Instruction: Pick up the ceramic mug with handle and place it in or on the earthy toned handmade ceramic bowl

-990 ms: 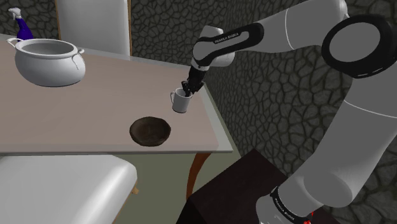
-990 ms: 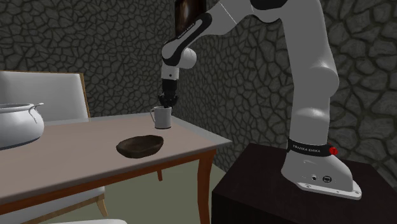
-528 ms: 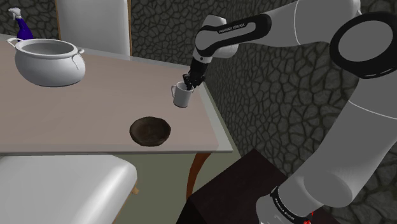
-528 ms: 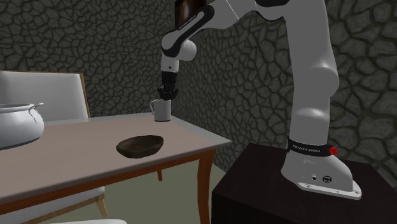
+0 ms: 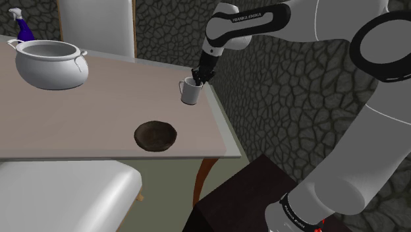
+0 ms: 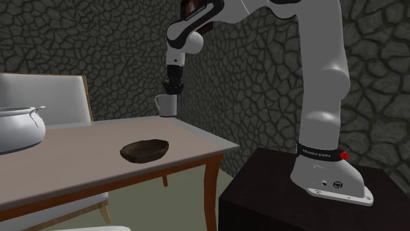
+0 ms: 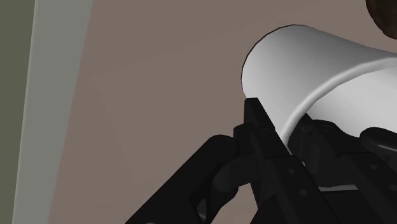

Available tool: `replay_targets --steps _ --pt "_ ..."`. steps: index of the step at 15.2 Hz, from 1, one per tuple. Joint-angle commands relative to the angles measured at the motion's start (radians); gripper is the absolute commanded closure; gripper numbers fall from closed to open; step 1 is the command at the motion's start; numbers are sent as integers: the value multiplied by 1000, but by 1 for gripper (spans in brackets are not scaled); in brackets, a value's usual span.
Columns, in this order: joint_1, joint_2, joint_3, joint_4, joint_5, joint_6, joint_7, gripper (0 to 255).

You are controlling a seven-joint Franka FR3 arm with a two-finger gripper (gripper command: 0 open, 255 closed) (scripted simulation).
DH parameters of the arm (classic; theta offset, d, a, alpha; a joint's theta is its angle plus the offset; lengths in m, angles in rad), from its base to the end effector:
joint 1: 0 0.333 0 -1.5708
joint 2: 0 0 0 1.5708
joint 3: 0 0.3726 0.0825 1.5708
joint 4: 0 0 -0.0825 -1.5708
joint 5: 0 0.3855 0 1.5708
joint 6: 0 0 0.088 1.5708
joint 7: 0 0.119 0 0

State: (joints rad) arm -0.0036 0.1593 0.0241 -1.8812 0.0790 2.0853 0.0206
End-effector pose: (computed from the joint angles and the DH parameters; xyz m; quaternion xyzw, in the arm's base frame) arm 0.6148 0.0166 0.4721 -0.9989 0.0189 -0.0216 0.0372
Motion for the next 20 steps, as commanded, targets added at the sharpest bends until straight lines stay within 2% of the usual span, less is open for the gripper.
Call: replay_targets --steps 1,9,17,20 --pt "13 -13 9 -6 -3 -5 23 255" --pt "112 -78 86 -57 -18 -8 208 255" --pt "215 -85 173 -30 -39 -31 408 255" --pt "216 -75 173 -58 -41 7 408 255"
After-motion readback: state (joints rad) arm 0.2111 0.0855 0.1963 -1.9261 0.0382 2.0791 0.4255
